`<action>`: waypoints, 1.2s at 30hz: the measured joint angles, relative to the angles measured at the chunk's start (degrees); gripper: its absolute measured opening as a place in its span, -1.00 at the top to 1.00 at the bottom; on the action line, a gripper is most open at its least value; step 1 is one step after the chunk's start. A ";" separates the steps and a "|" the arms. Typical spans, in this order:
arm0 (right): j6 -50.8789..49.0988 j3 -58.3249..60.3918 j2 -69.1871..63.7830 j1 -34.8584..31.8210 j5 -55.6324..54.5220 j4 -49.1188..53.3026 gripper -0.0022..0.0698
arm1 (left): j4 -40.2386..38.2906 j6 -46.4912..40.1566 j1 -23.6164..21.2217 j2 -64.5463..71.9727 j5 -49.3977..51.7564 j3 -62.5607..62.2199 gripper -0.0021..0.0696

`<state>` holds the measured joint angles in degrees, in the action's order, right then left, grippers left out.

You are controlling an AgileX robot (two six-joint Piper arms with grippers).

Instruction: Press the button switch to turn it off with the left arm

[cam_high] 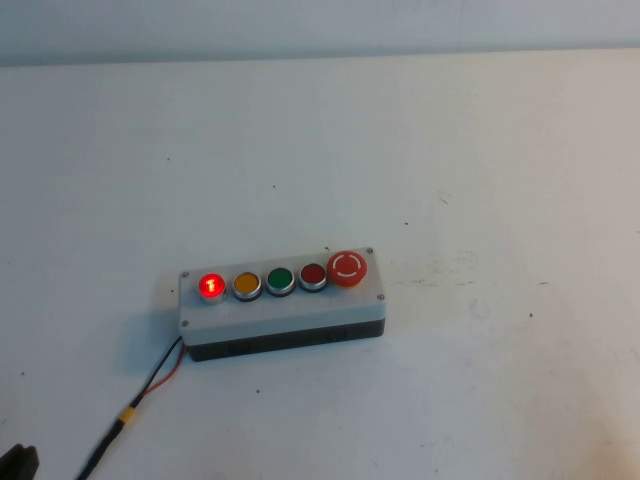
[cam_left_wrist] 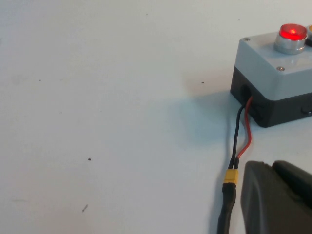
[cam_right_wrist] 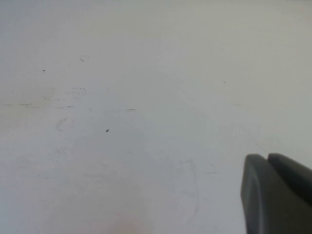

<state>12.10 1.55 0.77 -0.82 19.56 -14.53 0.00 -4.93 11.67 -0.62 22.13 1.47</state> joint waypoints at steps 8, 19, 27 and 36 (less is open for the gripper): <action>0.00 0.00 0.00 0.00 0.00 0.00 0.98 | 0.00 0.00 0.00 0.00 0.00 0.00 0.95; 0.00 0.00 0.00 0.00 0.00 0.00 0.98 | -0.39 0.26 0.00 0.00 -1.04 0.00 0.95; 0.00 0.00 0.00 0.00 0.00 0.00 0.98 | -16.90 6.60 0.00 0.00 -8.09 0.00 0.95; 0.00 0.00 0.00 0.00 0.00 0.00 0.98 | -30.44 9.03 0.00 0.00 -15.11 0.00 0.95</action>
<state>12.10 1.55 0.77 -0.82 19.56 -14.53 -30.44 4.10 11.67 -0.62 7.02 1.47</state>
